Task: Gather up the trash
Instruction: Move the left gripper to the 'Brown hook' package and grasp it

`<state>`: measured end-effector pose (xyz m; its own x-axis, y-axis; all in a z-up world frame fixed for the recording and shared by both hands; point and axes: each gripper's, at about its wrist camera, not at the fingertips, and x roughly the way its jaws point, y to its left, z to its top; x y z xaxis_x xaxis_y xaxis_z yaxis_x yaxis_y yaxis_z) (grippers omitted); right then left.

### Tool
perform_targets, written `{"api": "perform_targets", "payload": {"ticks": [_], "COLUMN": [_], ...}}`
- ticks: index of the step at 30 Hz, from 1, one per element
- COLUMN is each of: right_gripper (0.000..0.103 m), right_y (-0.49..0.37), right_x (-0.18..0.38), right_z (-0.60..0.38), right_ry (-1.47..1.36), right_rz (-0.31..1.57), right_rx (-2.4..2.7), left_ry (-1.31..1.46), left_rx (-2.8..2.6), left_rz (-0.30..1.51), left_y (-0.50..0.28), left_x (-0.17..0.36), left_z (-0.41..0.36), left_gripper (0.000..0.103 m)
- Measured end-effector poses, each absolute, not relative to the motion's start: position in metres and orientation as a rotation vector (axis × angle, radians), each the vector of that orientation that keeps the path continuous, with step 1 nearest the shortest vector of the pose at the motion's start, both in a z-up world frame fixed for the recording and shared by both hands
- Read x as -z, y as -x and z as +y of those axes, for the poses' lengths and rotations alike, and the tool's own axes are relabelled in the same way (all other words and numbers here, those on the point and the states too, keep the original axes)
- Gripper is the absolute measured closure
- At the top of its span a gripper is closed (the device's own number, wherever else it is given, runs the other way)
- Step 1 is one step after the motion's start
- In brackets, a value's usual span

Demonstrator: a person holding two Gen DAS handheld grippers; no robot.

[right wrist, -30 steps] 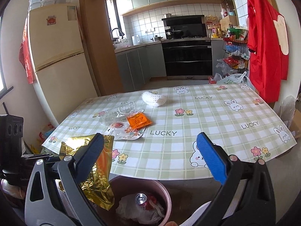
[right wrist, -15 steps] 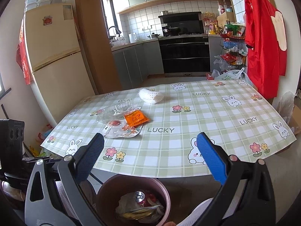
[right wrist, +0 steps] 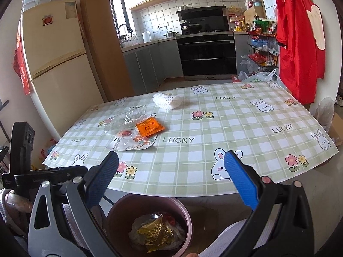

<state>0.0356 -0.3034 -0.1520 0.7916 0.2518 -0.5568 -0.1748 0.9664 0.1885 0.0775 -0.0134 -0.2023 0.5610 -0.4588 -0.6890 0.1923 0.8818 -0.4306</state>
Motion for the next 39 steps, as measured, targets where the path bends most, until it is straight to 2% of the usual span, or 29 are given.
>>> {"api": "perform_targets", "payload": {"ticks": [8,19,23,27,34,39], "right_gripper": [0.006,0.006,0.006,0.006,0.006,0.006], "right_y": [-0.052,-0.088,-0.096,-0.101,-0.106,-0.109], "right_x": [0.172,0.211,0.217,0.221,0.222,0.220], "right_z": [-0.316,-0.343,-0.347,-0.352,-0.361,-0.358], "right_ry": [-0.166,-0.273,-0.286,-0.296,-0.317,-0.306], "right_rz": [0.652,0.704,0.704,0.706,0.703,0.703], "right_rx": [-0.217,-0.210,-0.217,-0.216,-0.193,-0.202], "left_ry": [0.511,0.448,0.388,0.322,0.171,0.166], "left_rx": [0.202,-0.103,-0.166,-0.251,-0.257,-0.220], "left_rz": [0.986,0.958,0.959,0.955,1.023,1.067], "left_y": [-0.149,-0.211,-0.230,-0.245,-0.247,-0.231], "left_x": [0.232,0.257,0.263,0.267,0.279,0.280], "left_z": [-0.016,-0.022,-0.030,-0.033,-0.034,-0.016], "left_gripper": [0.043,0.042,0.038,0.032,0.029,0.028]}}
